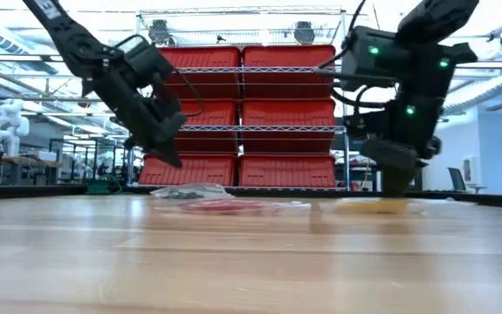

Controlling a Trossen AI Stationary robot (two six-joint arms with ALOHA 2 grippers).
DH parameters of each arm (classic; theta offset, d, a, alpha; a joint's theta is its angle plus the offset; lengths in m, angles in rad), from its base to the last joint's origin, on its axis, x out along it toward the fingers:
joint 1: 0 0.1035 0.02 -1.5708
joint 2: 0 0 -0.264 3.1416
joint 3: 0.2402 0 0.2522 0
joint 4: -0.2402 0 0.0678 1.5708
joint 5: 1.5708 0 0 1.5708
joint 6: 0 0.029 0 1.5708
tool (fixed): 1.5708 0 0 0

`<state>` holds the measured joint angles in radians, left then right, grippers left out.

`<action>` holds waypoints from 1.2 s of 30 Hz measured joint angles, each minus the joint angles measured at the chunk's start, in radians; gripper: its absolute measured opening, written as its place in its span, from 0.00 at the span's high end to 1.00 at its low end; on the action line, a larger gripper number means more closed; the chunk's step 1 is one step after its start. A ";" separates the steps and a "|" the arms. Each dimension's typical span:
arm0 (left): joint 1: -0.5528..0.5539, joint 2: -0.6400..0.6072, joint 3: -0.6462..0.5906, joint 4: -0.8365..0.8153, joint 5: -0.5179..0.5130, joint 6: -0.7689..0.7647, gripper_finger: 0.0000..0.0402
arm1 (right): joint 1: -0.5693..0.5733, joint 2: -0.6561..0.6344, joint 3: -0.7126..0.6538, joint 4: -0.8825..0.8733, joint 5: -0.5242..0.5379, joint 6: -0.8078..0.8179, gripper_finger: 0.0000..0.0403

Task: Sort rubber bands
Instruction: Move the transparent zip bags to the center of the table

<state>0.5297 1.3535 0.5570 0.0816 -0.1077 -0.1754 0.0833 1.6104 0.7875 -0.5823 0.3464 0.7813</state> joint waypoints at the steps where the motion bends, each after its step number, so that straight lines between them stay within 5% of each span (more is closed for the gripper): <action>1: 0.019 0.018 0.003 0.019 0.000 0.000 1.00 | -0.006 0.000 0.010 -0.003 0.012 -0.024 1.00; 15: 0.087 0.263 0.055 0.060 0.081 0.029 1.00 | -0.010 0.000 0.098 -0.012 0.047 -0.191 1.00; 25: -0.021 0.168 0.015 -0.104 0.077 0.018 1.00 | 0.003 -0.001 0.098 -0.100 0.046 -0.165 1.00; 36: -0.310 0.003 -0.104 -0.196 0.042 -0.249 1.00 | 0.055 -0.002 0.099 -0.140 0.044 -0.139 1.00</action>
<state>0.2197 1.3561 0.4534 -0.1147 -0.0659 -0.4249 0.1386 1.6085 0.8864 -0.7227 0.3908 0.6426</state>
